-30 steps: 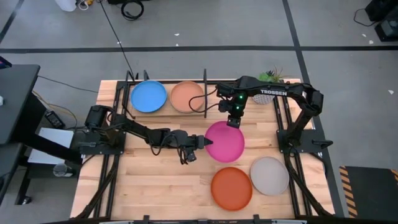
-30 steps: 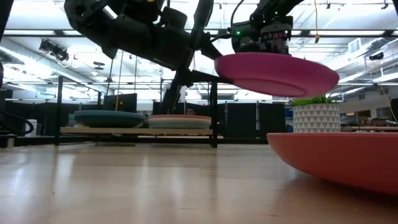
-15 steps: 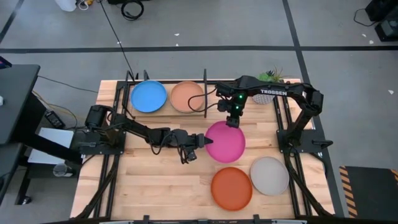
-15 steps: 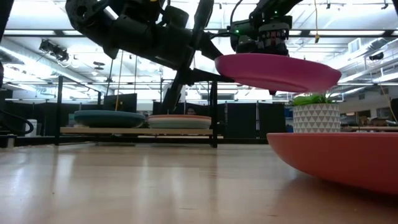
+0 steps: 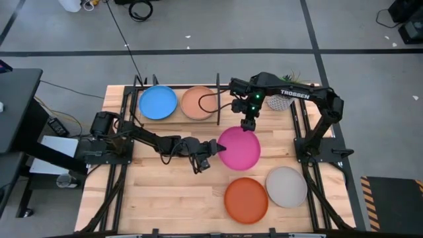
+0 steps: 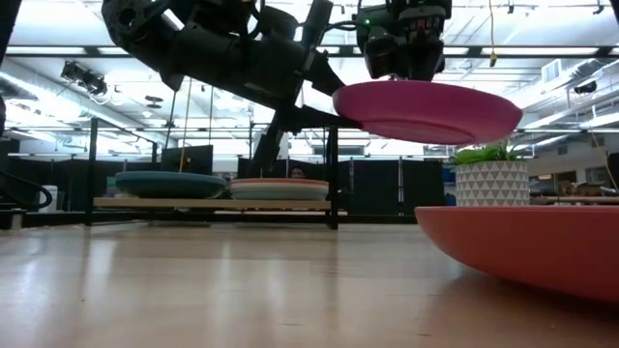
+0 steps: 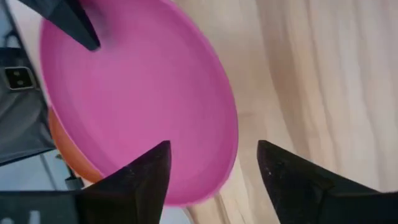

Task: Place and stack plates onto a shelf
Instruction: Stack the pink plate on top of the light blue plate on the shelf

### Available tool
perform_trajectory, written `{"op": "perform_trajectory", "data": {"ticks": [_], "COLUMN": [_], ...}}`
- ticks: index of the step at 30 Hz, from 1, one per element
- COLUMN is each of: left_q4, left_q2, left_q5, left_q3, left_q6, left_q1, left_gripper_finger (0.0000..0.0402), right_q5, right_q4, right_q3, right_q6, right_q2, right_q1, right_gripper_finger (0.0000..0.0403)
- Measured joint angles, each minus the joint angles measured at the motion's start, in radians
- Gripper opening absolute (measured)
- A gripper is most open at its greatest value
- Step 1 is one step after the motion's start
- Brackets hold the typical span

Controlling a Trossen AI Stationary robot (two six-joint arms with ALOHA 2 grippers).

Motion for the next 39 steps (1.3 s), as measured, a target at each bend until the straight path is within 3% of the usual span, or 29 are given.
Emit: {"op": "perform_trajectory", "data": {"ticks": [6,12,19,28,39], "left_q4": [-0.006,-0.006,-0.12,-0.516,-1.143], "left_q2": [-0.008,-0.043,-0.139,-0.252,-0.371], "left_q5": [-0.14,-0.223,-0.285,-0.535,-0.803], "left_q3": [0.0,0.0,0.001,0.001,0.0], "left_q6": [0.003,0.033,-0.126,-0.493,-1.161], "left_q1": [-0.033,-0.066,-0.091,-0.225,-0.321], "left_gripper_finger": [0.0097,0.0097,0.0097,0.0097,0.0097], "right_q5": [0.116,0.202,0.315,0.462,0.501], "right_q4": [-0.097,-0.094,0.001,0.066,0.111], "right_q3": [0.057,0.061,0.062,0.062,0.061], "right_q6": [0.011,0.012,0.084,0.155,0.176], "right_q2": [-0.023,-0.141,-0.3,-0.396,-0.364], "right_q1": [0.0,-0.002,0.0,0.038,0.11], "right_gripper_finger": [0.0254,0.0249,0.0249,0.0249,0.0249]}}
